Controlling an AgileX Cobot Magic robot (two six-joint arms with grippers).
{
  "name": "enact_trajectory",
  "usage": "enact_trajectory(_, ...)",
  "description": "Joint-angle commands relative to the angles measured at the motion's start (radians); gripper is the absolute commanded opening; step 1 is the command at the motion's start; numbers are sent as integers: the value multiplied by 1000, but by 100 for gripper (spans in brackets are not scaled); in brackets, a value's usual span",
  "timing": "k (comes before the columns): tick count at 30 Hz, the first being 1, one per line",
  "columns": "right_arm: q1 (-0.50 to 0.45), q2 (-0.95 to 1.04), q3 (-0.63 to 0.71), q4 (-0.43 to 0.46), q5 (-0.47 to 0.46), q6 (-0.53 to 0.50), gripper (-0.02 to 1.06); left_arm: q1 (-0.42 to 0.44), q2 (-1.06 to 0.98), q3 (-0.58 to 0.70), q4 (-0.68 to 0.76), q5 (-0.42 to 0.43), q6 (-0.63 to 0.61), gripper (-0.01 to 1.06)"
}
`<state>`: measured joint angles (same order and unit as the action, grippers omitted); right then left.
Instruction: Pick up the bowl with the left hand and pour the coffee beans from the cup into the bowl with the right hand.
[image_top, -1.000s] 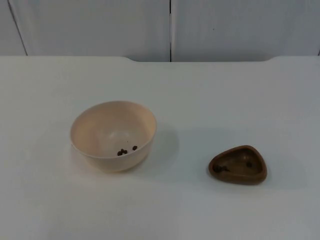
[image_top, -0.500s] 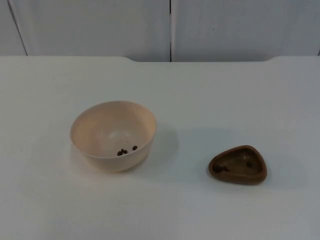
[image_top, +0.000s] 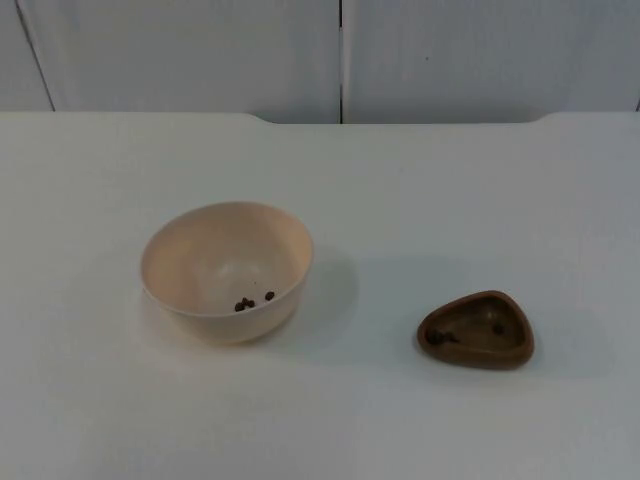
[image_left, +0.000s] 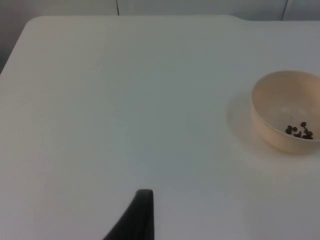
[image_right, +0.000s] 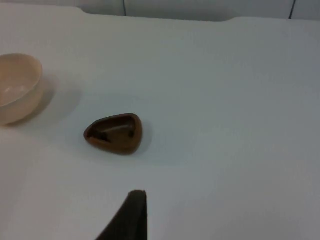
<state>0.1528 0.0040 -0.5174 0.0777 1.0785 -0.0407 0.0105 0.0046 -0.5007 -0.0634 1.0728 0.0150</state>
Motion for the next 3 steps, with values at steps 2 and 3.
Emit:
enact_trajectory(2,-40,-4,3,2,-1,0,105,3,-5,4,5,-1,-9,105)
enact_trajectory(3,-51,-4,3,2,-1,0,105,3,-5,4,5,-1,-9,105)
